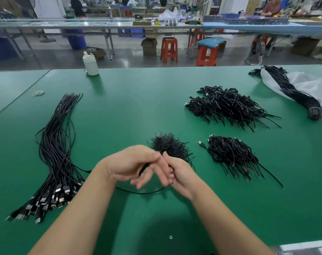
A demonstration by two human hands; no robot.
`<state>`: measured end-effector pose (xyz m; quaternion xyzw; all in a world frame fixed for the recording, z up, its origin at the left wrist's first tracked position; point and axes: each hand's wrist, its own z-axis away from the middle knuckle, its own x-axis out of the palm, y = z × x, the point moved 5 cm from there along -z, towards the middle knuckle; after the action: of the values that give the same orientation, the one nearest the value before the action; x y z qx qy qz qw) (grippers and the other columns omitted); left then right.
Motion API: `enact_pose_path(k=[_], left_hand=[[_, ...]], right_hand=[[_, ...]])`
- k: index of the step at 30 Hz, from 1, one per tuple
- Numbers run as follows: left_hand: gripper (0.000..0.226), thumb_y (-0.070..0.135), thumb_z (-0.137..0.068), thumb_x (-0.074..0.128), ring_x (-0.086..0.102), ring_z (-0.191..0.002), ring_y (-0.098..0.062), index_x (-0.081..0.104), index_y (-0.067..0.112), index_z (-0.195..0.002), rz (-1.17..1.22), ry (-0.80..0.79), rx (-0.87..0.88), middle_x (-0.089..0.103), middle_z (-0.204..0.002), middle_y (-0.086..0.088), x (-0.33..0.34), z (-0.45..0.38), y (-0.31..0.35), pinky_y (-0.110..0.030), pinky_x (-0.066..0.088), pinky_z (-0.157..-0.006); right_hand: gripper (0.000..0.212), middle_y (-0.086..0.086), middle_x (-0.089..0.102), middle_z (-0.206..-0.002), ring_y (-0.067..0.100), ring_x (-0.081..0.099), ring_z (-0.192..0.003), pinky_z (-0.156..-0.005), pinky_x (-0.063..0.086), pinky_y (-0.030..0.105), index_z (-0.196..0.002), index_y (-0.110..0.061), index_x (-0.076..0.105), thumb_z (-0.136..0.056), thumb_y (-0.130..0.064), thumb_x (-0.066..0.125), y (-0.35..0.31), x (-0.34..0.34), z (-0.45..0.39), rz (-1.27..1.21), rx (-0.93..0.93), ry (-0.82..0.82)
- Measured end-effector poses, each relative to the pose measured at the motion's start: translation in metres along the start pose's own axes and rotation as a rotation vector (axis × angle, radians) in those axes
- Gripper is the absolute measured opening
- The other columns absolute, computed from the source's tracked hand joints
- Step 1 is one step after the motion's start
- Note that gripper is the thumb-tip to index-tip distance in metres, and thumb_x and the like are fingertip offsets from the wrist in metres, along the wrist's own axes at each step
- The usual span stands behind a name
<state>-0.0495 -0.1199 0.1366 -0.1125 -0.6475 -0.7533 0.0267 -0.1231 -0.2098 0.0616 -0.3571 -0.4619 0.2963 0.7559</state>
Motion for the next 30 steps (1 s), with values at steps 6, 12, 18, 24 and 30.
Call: enact_pose_path(k=[6,12,18,24,30], left_hand=[[0.037,0.021,-0.108,0.032,0.073,-0.075,-0.031,0.057,-0.006,-0.115,-0.380,0.445,-0.396,0.071,-0.107,-0.022,-0.022,0.002,-0.029,-0.032,0.059,-0.058],[0.041,0.023,-0.109,0.025,0.071,-0.094,-0.028,0.055,-0.005,-0.111,0.610,0.948,0.415,0.068,-0.109,-0.024,-0.052,-0.006,-0.006,-0.036,0.058,-0.084],[0.038,0.025,-0.101,0.040,0.042,-0.034,-0.004,0.071,0.005,-0.094,0.614,0.561,0.394,0.063,-0.062,0.000,-0.039,0.001,0.020,-0.017,0.035,-0.037],[0.040,0.025,-0.107,0.037,0.051,-0.040,-0.012,0.067,-0.001,-0.109,-0.467,0.227,-0.301,0.076,-0.090,-0.016,-0.015,0.003,-0.017,-0.021,0.036,-0.040],[0.037,0.022,-0.107,0.035,0.072,-0.087,-0.019,0.061,-0.003,-0.117,0.041,0.723,0.028,0.074,-0.099,-0.012,-0.024,-0.016,-0.018,-0.025,0.057,-0.078]], right_hand=[[0.041,-0.006,0.018,-0.055,0.007,0.013,-0.042,-0.043,0.008,0.022,-0.062,-0.019,0.041,-0.098,-0.036,0.048,-0.012,0.000,0.001,-0.153,0.003,-0.060],[0.045,-0.002,0.015,-0.058,0.010,0.011,-0.045,-0.046,0.007,0.027,-0.062,-0.021,0.038,-0.104,-0.036,0.042,0.003,0.016,0.006,0.081,-0.011,-0.126],[0.045,-0.005,0.018,-0.055,0.009,0.011,-0.045,-0.044,0.007,0.024,-0.060,-0.019,0.037,-0.102,-0.035,0.045,0.005,0.005,0.006,-0.058,0.044,-0.086],[0.041,-0.006,0.021,-0.055,0.008,0.013,-0.046,-0.044,0.009,0.022,-0.067,-0.017,0.048,-0.103,-0.034,0.044,-0.027,-0.007,0.007,0.031,-0.022,-0.016],[0.035,-0.006,0.025,-0.055,0.010,0.017,-0.049,-0.047,0.015,0.025,-0.074,-0.017,0.051,-0.107,-0.024,0.040,-0.030,0.012,0.017,0.351,-0.123,-0.060]])
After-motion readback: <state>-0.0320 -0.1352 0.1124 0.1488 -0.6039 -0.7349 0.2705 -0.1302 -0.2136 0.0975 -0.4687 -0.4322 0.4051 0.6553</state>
